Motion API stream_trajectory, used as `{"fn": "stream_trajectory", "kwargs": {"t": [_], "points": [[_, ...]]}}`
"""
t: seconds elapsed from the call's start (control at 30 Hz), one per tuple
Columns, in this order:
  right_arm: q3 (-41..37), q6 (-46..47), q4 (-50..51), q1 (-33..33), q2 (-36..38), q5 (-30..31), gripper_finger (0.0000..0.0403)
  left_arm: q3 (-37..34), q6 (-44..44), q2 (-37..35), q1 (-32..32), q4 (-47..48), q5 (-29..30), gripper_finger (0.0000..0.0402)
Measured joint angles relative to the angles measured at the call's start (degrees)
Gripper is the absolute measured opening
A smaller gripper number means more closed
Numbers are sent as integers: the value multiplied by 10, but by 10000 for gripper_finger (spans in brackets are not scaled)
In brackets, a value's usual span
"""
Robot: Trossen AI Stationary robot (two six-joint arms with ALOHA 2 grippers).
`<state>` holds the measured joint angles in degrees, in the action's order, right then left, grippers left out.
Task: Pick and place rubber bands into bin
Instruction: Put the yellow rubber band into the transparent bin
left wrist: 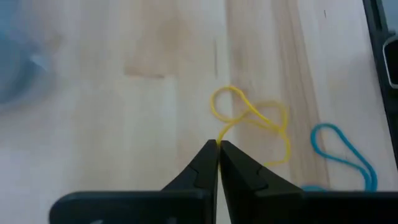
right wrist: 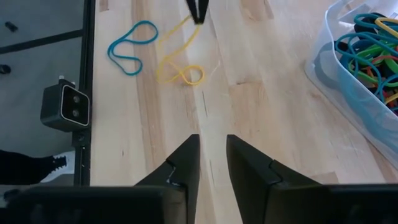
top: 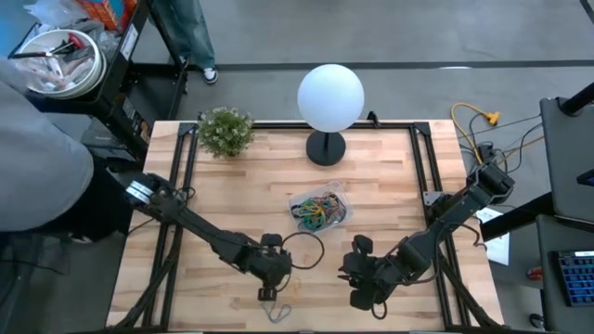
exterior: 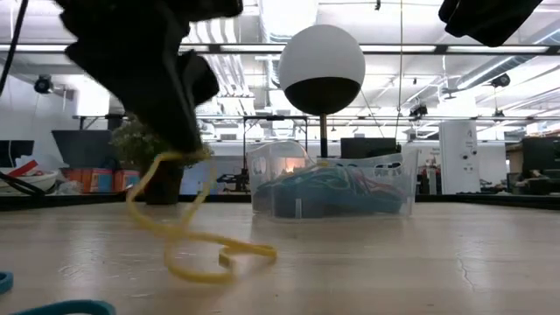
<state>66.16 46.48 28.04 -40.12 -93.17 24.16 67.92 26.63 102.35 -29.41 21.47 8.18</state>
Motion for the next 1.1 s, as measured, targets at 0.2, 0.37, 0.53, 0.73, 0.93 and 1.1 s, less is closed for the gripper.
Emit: {"fn": "stream_trajectory", "kwargs": {"t": [0.2,0.37,0.53,0.73,0.93,1.1], "points": [[0,-2,1,0,0,0,73,4,-12,-57,1,-4,65,0],[0,-2,1,0,0,0,77,4,-34,-100,2,-4,143,0],[-1,-2,1,0,0,0,71,7,-70,-129,15,-30,199,0],[-2,-1,1,0,0,0,69,7,-101,-133,55,-72,202,0],[-2,1,0,0,0,0,74,7,-137,-131,98,-109,199,0],[-2,0,0,0,0,0,72,12,-163,-131,137,-127,196,0]]}}
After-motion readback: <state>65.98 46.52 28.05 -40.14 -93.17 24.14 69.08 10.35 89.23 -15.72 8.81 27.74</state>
